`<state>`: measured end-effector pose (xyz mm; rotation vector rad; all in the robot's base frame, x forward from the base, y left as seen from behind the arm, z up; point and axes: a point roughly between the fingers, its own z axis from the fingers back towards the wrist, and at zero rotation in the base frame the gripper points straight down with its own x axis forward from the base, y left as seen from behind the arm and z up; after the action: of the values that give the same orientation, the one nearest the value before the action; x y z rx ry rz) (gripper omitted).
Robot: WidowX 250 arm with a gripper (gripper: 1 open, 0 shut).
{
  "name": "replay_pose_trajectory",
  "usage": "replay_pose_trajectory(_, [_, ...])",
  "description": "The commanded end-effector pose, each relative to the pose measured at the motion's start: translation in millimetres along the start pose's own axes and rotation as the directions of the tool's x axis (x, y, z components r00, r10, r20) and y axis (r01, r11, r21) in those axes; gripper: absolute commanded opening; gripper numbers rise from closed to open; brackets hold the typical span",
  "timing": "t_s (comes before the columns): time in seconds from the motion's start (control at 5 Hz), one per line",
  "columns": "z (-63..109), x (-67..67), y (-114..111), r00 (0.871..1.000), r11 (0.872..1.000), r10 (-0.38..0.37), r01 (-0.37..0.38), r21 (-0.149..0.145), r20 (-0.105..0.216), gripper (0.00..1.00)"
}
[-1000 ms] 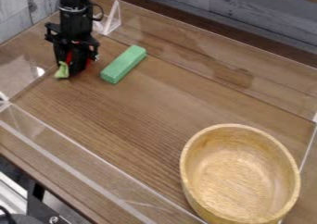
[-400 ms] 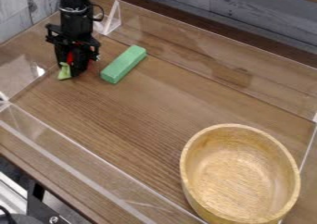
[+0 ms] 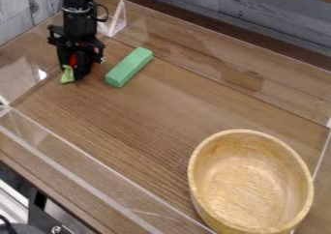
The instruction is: Move the red object to the left side of the table
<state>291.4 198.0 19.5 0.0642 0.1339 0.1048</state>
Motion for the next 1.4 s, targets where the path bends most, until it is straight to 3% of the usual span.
replay_pose_trajectory(0.0, [14.0,6.7,0,0.999,1.0,0.002,-0.002,0.01,0.036,1.0])
replay_pose_trajectory(0.2, [14.5,7.2,-1,0.999,1.0,0.005,-0.005,0.006,0.033,0.0])
replay_pose_trajectory(0.4, [19.3,6.3,-2,0.999,1.0,0.009,-0.009,-0.001,0.033,1.0])
replay_pose_trajectory(0.8, [30.2,4.4,-4,0.999,1.0,0.019,-0.019,-0.016,0.04,1.0])
replay_pose_trajectory(1.2, [55.1,0.4,-7,0.997,0.999,0.027,-0.024,-0.041,0.073,1.0])
